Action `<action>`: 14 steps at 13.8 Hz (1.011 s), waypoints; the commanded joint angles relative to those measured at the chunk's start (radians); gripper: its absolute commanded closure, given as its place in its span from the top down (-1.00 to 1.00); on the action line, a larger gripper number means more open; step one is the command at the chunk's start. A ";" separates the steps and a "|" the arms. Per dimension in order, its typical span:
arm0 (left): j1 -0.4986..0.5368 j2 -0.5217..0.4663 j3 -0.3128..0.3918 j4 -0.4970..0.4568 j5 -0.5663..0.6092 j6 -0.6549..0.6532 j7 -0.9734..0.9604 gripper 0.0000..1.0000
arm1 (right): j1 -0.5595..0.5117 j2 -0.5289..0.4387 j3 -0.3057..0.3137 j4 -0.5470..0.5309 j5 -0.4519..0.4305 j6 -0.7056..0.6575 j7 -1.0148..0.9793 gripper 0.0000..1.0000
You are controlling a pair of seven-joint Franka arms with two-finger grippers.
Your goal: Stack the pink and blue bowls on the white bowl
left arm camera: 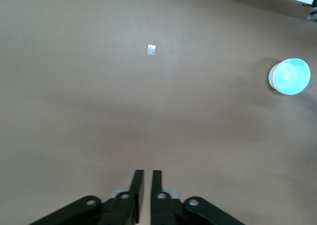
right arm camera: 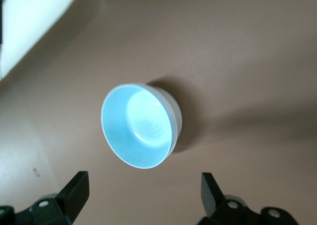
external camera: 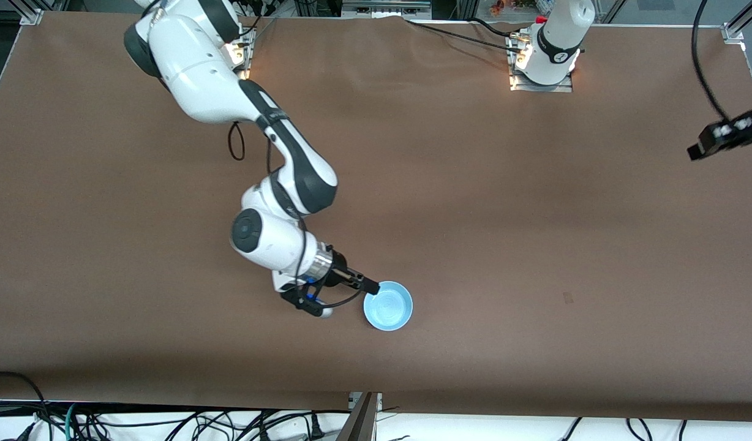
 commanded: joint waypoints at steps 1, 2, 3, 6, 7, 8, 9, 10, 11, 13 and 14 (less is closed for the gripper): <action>-0.019 -0.014 -0.007 -0.107 0.062 0.042 0.105 0.33 | -0.080 -0.106 -0.030 -0.052 -0.043 -0.196 -0.189 1.00; -0.045 -0.019 -0.021 -0.148 0.096 0.075 0.110 0.36 | -0.114 -0.129 -0.033 -0.052 -0.046 -0.280 -0.299 1.00; -0.058 -0.026 -0.038 -0.192 0.128 0.105 0.110 0.40 | -0.128 -0.173 -0.059 -0.058 -0.052 -0.378 -0.337 1.00; -0.047 -0.094 -0.070 -0.324 0.155 0.206 0.113 0.46 | -0.128 -0.351 -0.133 -0.210 -0.122 -0.502 -0.380 1.00; -0.049 -0.112 -0.070 -0.373 0.158 0.242 0.115 0.49 | -0.128 -0.441 -0.142 -0.327 -0.166 -0.490 -0.426 1.00; -0.047 -0.133 -0.071 -0.413 0.156 0.269 0.116 0.49 | -0.128 -0.536 -0.146 -0.451 -0.196 -0.462 -0.448 1.00; -0.049 -0.153 -0.073 -0.456 0.158 0.296 0.118 0.52 | -0.128 -0.631 -0.153 -0.574 -0.211 -0.435 -0.466 1.00; -0.050 -0.175 -0.079 -0.492 0.159 0.317 0.118 0.53 | -0.128 -0.717 -0.165 -0.683 -0.236 -0.407 -0.490 1.00; -0.049 -0.186 -0.085 -0.507 0.158 0.337 0.118 0.57 | -0.131 -0.792 -0.166 -0.769 -0.257 -0.396 -0.512 1.00; -0.041 -0.180 -0.082 -0.481 0.141 0.346 0.142 0.65 | -0.139 -0.911 -0.173 -0.905 -0.285 -0.390 -0.544 1.00; -0.041 -0.177 -0.081 -0.474 0.145 0.346 0.162 0.75 | -0.139 -0.955 -0.192 -0.952 -0.297 -0.390 -0.570 1.00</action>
